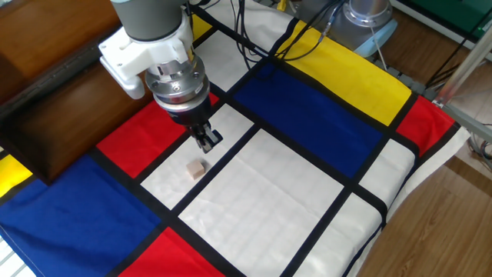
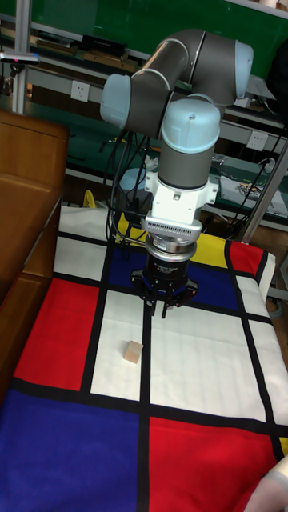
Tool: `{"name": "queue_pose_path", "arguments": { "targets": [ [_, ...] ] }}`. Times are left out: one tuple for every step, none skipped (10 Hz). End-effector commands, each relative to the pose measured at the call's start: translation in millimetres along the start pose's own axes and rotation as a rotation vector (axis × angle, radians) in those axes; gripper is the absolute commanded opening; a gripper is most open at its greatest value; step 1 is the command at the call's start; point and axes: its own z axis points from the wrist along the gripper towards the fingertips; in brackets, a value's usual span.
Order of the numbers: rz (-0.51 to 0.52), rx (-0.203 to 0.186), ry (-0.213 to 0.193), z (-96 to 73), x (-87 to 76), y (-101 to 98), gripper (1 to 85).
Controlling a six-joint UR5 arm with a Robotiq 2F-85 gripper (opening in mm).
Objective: Put the object on the shelf
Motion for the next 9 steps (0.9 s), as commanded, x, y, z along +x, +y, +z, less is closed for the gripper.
{"name": "queue_pose_path", "arguments": {
  "targets": [
    [0.013,-0.022,-0.023,-1.6,-6.2,5.1,24.7],
    [0.025,-0.013,-0.031,-1.6,-8.4,2.7,22.7],
    [0.03,-0.009,-0.035,-1.7,-9.4,1.7,22.0],
    [0.032,0.027,-0.04,-1.8,-10.5,-7.8,21.0],
    [0.024,0.059,-0.04,-2.1,-10.5,-16.0,18.3],
    [-0.012,0.072,-0.037,-2.3,-9.9,-19.3,18.7],
    [-0.036,0.094,-0.041,-2.8,-11.4,-24.7,22.3],
    [-0.061,0.093,-0.047,-2.9,-13.3,-24.3,25.3],
    [-0.086,0.09,-0.056,-3.0,-15.9,-23.4,33.7]
  ]
}}
